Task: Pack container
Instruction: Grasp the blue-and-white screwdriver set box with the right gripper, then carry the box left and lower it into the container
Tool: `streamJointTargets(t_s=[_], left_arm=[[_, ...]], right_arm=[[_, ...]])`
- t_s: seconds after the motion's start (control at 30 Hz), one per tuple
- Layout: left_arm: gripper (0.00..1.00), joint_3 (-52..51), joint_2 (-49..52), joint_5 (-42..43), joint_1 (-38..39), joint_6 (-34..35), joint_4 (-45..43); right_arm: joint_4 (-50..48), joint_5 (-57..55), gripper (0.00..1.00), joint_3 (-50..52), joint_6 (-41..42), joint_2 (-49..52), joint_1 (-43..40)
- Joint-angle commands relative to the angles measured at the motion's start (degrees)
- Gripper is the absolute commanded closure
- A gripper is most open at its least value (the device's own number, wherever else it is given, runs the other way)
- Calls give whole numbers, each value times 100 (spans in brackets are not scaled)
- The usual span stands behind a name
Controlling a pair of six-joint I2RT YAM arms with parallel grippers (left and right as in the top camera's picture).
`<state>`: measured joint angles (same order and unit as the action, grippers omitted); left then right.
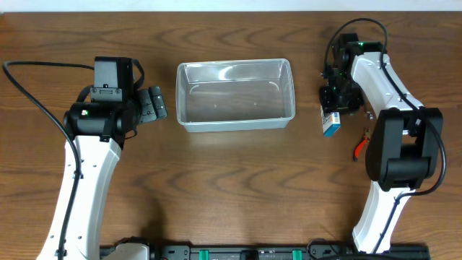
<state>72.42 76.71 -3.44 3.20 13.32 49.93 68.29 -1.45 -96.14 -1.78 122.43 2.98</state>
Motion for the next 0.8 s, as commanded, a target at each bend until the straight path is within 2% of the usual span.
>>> streamJointTargets(t_s=[0.0,0.13,0.37,0.6,0.77], left_arm=[[2,68,2,-90,-28,28,20],[2,68,2,-90,-28,28,20],[2,68,2,-90,-28,28,20],[2,68,2,-90,-28,28,17],[2,68,2,-90,-28,28,17]], right_arm=[[2,17,63,37,2,-81,9],[0,136,78,37,0,-81,9],[-39,356,92,35,0,-81,11],[-127,369,95,-223,0,-168,94],[107,498,94,-1399,-2,-402,212]])
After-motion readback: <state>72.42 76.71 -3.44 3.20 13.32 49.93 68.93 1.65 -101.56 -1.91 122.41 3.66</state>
